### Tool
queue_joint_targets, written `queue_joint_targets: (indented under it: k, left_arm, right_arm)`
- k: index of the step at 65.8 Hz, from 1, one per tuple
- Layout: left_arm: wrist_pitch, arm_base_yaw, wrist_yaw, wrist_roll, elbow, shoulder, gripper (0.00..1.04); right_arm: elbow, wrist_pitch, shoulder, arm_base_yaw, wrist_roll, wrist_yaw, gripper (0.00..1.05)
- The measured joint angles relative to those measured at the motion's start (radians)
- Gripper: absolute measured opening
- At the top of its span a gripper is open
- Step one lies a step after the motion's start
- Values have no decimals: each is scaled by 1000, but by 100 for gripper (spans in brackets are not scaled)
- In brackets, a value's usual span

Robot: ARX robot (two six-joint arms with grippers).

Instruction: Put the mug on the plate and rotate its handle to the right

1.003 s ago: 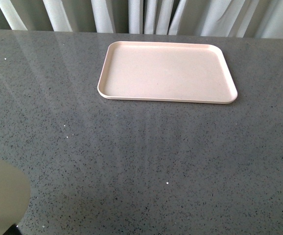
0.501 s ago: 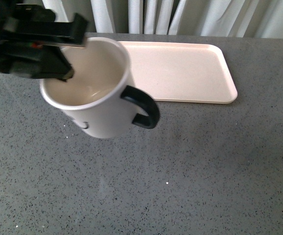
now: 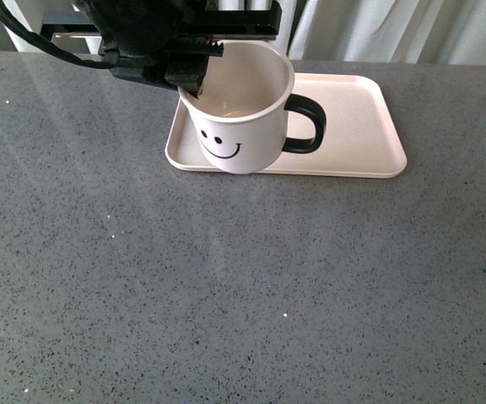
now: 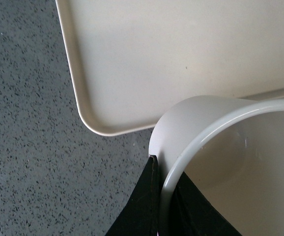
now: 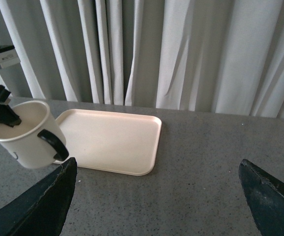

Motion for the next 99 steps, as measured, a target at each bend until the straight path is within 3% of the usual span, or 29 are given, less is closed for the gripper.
queue_joint_targets:
  k: [39,49,67,84,99]
  left_arm:
    - [0,-1,-2,-12,1,0,2]
    - [-51,-1,-66,-47,51,24,2]
    - [-104,-15,-55,-48,332,213,2]
    - [-264,-27,-22,-63,672,430,2]
    - [-314,-30,6,-37,773,490,2]
  right_arm:
    - [0,0,0,0,0,0,96]
    - [0,0,0,0,0,0,96]
    - [0,0,0,0,0,0,96]
    - [0,0,0,0,0,0,96]
    - [0,0,0,0,0,0,96]
